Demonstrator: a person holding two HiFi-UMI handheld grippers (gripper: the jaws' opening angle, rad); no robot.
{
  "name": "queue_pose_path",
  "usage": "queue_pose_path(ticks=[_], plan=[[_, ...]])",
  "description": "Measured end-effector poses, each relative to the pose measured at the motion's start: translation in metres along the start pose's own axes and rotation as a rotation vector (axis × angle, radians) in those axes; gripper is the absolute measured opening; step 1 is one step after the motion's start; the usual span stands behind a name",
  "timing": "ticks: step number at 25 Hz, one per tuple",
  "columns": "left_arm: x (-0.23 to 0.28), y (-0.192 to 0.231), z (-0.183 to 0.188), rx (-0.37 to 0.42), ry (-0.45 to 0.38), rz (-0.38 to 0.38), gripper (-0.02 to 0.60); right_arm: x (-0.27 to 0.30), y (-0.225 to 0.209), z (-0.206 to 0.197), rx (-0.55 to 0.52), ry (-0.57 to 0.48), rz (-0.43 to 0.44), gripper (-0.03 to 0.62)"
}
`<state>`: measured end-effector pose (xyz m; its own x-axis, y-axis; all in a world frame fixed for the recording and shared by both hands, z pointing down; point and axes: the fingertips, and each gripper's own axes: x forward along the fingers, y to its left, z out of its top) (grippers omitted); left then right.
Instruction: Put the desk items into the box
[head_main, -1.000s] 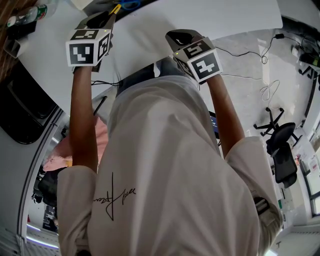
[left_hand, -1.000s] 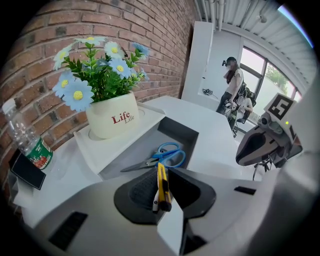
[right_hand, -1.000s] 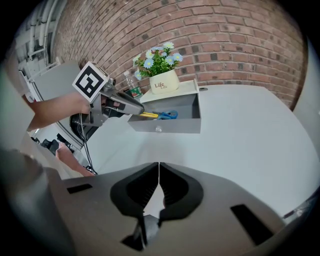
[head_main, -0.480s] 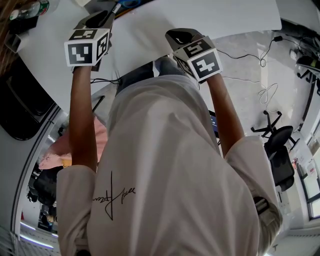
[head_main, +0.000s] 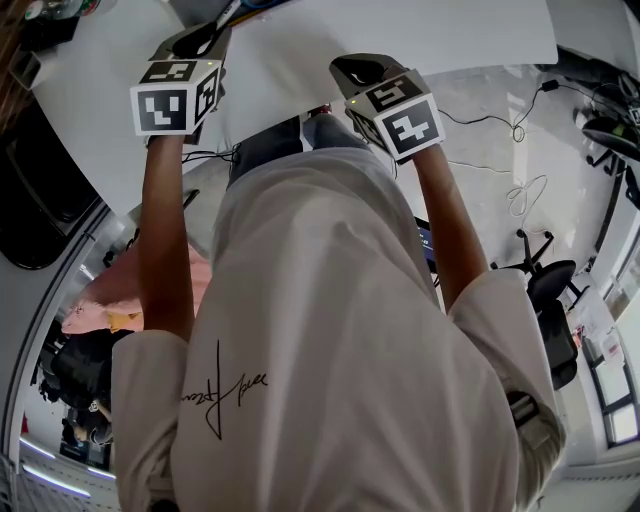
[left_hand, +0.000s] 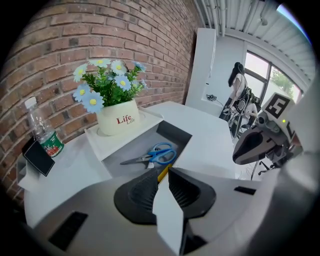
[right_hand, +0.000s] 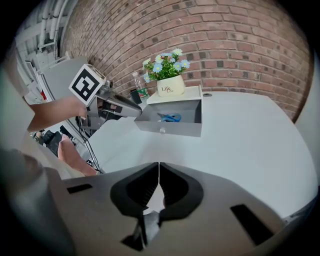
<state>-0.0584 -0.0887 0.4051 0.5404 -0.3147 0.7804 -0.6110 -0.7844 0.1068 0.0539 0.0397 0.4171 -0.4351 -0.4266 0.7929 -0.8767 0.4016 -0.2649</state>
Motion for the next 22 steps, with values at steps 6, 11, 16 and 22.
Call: queue_pose_path(ticks=[6,11,16,22], plan=[[-0.009,-0.008,-0.012,-0.031,-0.013,0.011,0.065,-0.004,0.002,-0.002,-0.03,0.004,-0.003,0.029],[-0.019,-0.016,-0.019,-0.068,-0.035,0.024,0.064,-0.007,0.005,-0.001,-0.009,-0.031,0.025,0.029],[-0.03,-0.022,-0.028,-0.104,-0.058,0.045,0.031,-0.013,0.004,-0.001,0.0,-0.059,0.02,0.029],[-0.041,-0.027,-0.041,-0.15,-0.084,0.062,0.008,-0.017,0.009,-0.001,-0.012,-0.08,0.03,0.026]])
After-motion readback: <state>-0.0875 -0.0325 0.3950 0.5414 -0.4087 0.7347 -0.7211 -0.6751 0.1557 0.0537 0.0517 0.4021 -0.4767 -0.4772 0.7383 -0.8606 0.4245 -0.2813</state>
